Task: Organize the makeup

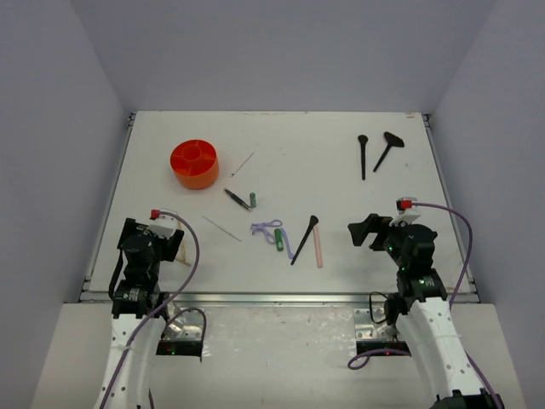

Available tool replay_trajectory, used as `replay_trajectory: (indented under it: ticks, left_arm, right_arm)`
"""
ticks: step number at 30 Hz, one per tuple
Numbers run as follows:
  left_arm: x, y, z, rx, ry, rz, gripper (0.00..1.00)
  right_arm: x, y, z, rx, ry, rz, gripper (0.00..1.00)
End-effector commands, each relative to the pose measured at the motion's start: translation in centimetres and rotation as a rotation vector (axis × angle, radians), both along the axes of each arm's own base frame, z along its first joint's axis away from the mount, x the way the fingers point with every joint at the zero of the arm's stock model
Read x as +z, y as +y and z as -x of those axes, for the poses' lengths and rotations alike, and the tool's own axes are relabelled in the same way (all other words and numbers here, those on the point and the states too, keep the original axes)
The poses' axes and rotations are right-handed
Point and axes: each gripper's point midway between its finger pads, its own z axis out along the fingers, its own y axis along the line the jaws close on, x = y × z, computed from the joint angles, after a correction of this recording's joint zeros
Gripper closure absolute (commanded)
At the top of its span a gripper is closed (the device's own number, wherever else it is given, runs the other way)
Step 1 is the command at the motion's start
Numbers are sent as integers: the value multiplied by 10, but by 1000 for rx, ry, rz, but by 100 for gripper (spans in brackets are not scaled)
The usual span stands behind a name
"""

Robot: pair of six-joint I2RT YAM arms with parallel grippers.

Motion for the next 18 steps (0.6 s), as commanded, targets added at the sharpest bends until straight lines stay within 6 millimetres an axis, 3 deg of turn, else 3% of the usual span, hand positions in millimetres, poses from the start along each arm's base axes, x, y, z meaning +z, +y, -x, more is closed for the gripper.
replay_trajectory:
  ticks: [1, 6, 10, 14, 18]
  left_arm:
    - [26, 9, -8, 55, -98, -7, 0]
    - [55, 12, -15, 31, -98, -75, 0]
    - [85, -13, -26, -96, -50, 14, 0]
    - [75, -48, -32, -217, 151, 194, 6]
    - [37, -54, -29, -208, 391, 267, 13]
  right_arm:
    - [9, 2, -5, 7, -35, -13, 1]
    - [9, 2, -5, 6, -28, -18, 1]
    - [8, 3, -5, 8, -24, -16, 1]
    - [9, 1, -5, 2, -26, -14, 1]
    - [8, 1, -6, -4, -36, -20, 1]
